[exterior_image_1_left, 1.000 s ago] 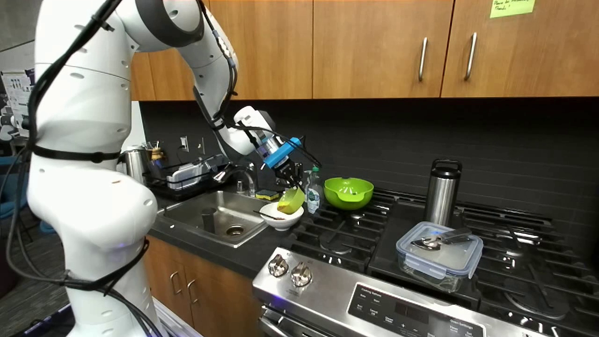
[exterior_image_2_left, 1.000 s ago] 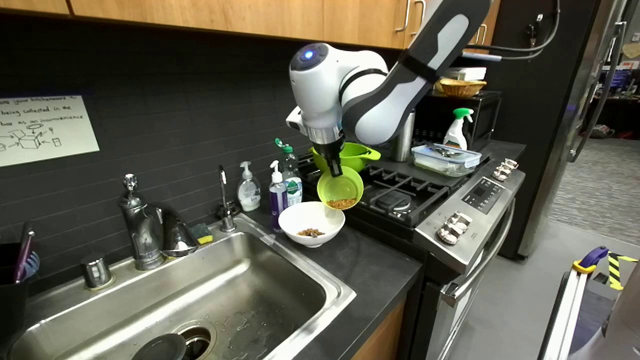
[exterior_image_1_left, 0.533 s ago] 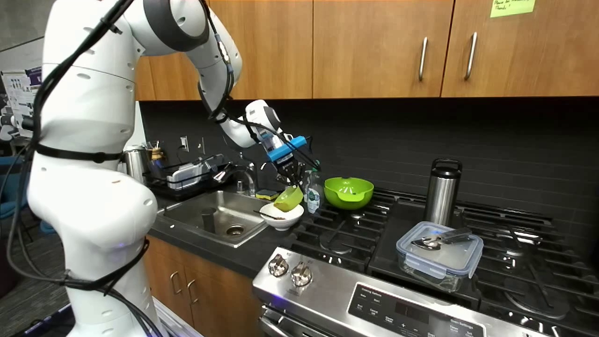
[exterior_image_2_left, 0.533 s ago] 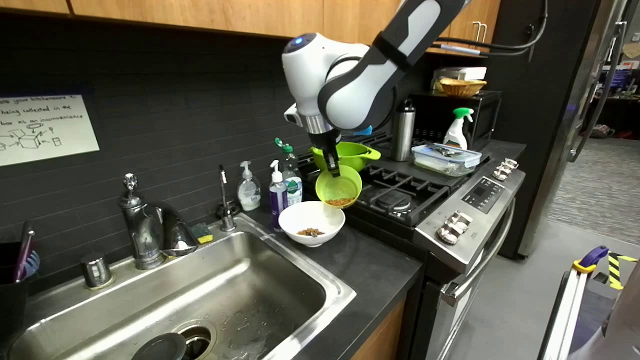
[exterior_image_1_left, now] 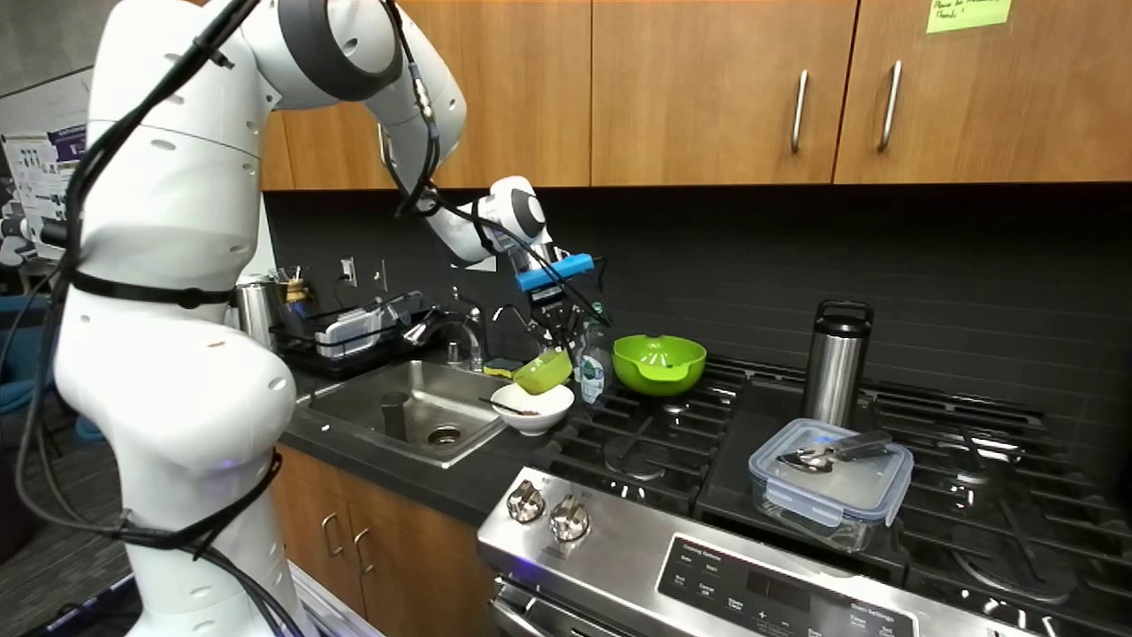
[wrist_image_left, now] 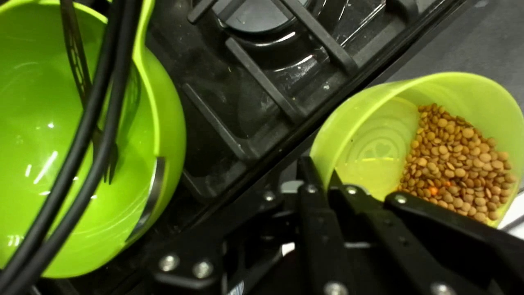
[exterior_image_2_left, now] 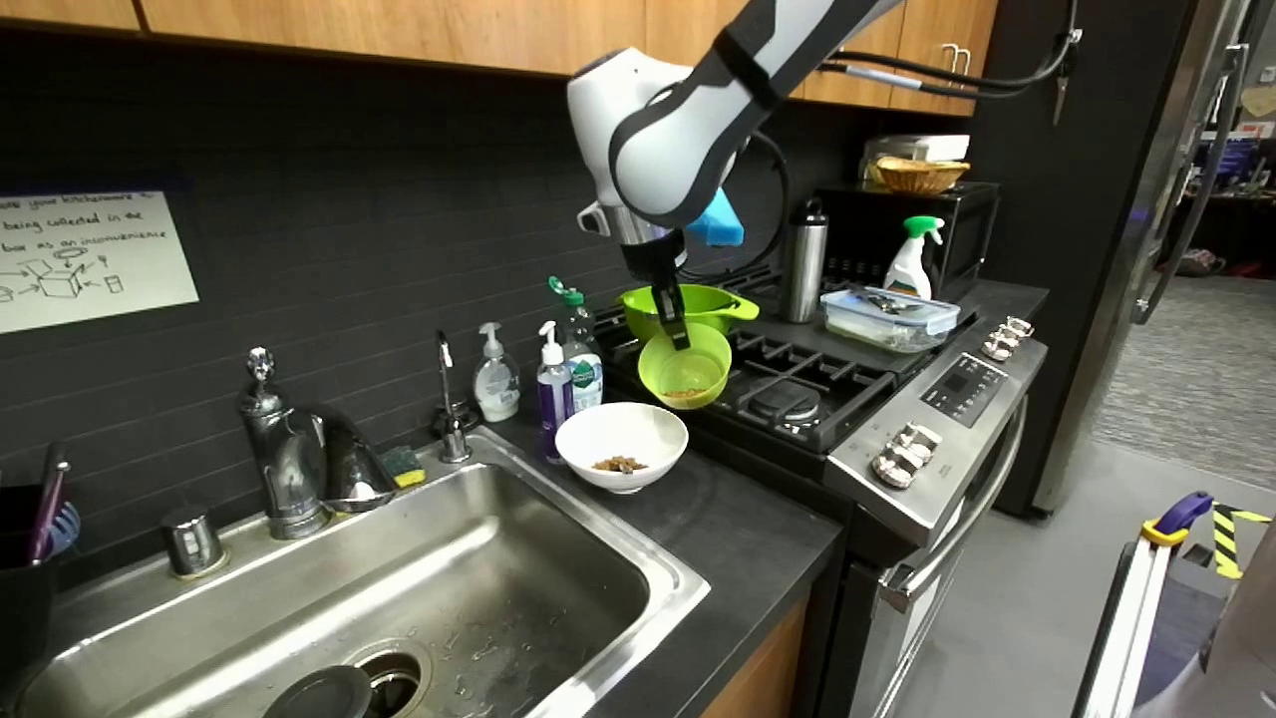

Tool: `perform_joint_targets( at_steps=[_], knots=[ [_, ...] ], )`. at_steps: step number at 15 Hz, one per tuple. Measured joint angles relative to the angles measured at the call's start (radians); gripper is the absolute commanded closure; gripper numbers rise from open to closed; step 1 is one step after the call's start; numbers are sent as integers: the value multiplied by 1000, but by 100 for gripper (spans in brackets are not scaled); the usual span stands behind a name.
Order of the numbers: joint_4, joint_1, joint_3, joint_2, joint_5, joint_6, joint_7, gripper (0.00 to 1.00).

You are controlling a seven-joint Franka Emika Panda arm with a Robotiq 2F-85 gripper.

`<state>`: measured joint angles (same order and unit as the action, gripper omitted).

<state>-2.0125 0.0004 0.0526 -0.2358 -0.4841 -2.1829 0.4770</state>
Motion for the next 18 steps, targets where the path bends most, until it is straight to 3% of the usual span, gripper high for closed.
perform_joint_targets(
  at_steps=[11, 18],
  knots=[
    [81, -61, -20, -17, 161, 174, 209, 99],
    [91, -100, -51, -12, 181, 233, 308, 99]
  ],
)
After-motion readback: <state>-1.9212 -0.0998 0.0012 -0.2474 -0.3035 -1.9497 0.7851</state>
